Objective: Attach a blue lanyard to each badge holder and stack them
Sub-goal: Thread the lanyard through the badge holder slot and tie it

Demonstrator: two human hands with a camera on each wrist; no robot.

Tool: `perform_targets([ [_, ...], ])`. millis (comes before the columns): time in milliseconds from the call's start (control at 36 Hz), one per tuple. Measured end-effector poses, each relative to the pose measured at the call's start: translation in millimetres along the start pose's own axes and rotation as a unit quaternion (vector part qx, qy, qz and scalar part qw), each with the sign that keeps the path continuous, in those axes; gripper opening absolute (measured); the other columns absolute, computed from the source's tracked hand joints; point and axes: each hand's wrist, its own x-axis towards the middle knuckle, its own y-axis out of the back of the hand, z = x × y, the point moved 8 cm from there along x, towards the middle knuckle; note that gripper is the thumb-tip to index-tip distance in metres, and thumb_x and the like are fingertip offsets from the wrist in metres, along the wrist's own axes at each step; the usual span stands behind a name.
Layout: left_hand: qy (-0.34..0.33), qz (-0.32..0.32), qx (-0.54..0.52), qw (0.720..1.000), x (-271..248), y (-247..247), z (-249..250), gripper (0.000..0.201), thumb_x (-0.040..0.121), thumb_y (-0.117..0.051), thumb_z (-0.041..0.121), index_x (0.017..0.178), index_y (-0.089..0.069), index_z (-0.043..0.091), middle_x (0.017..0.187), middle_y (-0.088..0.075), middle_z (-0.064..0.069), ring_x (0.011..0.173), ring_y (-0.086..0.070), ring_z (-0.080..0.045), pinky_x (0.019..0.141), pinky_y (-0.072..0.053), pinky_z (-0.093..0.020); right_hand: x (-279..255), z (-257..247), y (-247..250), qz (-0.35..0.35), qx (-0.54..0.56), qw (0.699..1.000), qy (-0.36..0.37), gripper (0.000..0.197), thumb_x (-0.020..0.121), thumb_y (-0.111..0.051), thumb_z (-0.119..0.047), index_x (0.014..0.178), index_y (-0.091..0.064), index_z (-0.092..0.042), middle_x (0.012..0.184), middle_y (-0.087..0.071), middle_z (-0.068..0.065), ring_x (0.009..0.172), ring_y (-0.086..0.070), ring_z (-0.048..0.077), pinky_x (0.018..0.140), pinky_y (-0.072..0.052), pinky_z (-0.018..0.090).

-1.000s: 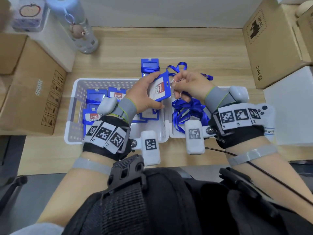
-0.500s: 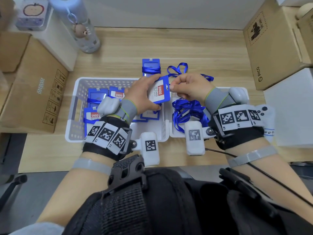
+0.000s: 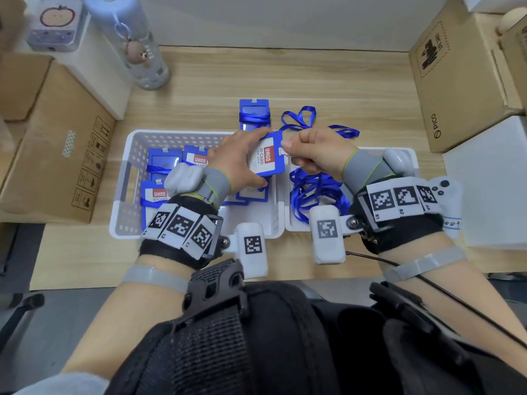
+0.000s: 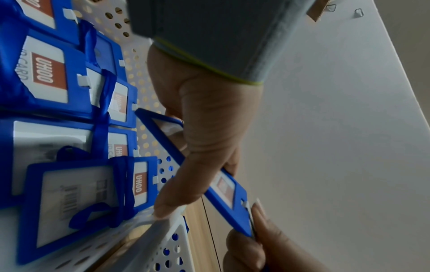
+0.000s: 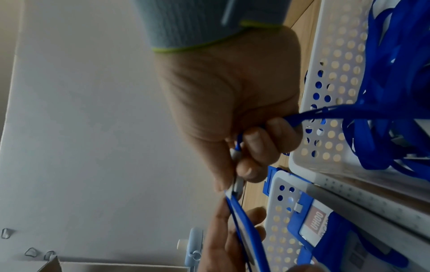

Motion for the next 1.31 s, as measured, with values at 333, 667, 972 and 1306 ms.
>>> perform_targets([
  [333,-0.006,-0.002,-0.194,0.981,-1.7,2.3,6.3,0.081,0.063,-0.084,0.014,0.132,-0.042,0.022,0.108,-0.054,0.009,0.099,-0.053,-0.008,0.087,-0.046,-0.019,4.7,-12.2,8.7,0.074,-0.057,0.993,0.07,0.026,0.095,-0.047,-0.024,0.07,-0.05,-0.021,0.063,-0.045,-0.002,0.055,-0.04,0.006,0.051,-0.034,0.013],
  [667,0.132,-0.035,-0.406,0.903,2.4,-9.0,3.0,0.051,0.082,-0.031,0.072,0.086,-0.053,0.026,0.069,-0.045,0.004,0.062,-0.043,-0.013,0.051,-0.037,-0.022,-1.9,-25.7,-6.4,0.052,-0.331,0.936,0.104,0.03,0.096,-0.042,-0.03,0.111,-0.057,-0.008,0.086,-0.057,0.01,0.081,-0.053,0.024,0.074,-0.043,0.034],
  [972,0.02,0.132,-0.054,0.99,21.5,29.9,6.9,0.047,0.077,-0.07,0.034,0.115,-0.056,0.01,0.115,-0.059,-0.011,0.105,-0.055,-0.027,0.083,-0.04,-0.029,-18.8,-44.8,-27.4,-0.03,-0.412,0.902,0.123,0.025,0.093,-0.049,-0.032,0.074,-0.062,-0.023,0.057,-0.04,-0.006,0.056,-0.037,0.01,0.056,-0.028,0.027],
  [1306,-0.134,-0.046,-0.061,0.988,4.2,4.9,35.4,0.035,0.061,-0.085,0.017,0.079,-0.056,0.024,0.074,-0.045,0.016,0.074,-0.047,-0.01,0.062,-0.035,-0.013,-11.7,-53.4,25.7,0.157,-0.238,0.943,0.17,0.01,0.072,-0.075,-0.017,0.079,-0.073,-0.01,0.064,-0.06,-0.012,0.06,-0.051,-0.006,0.067,-0.039,0.016],
])
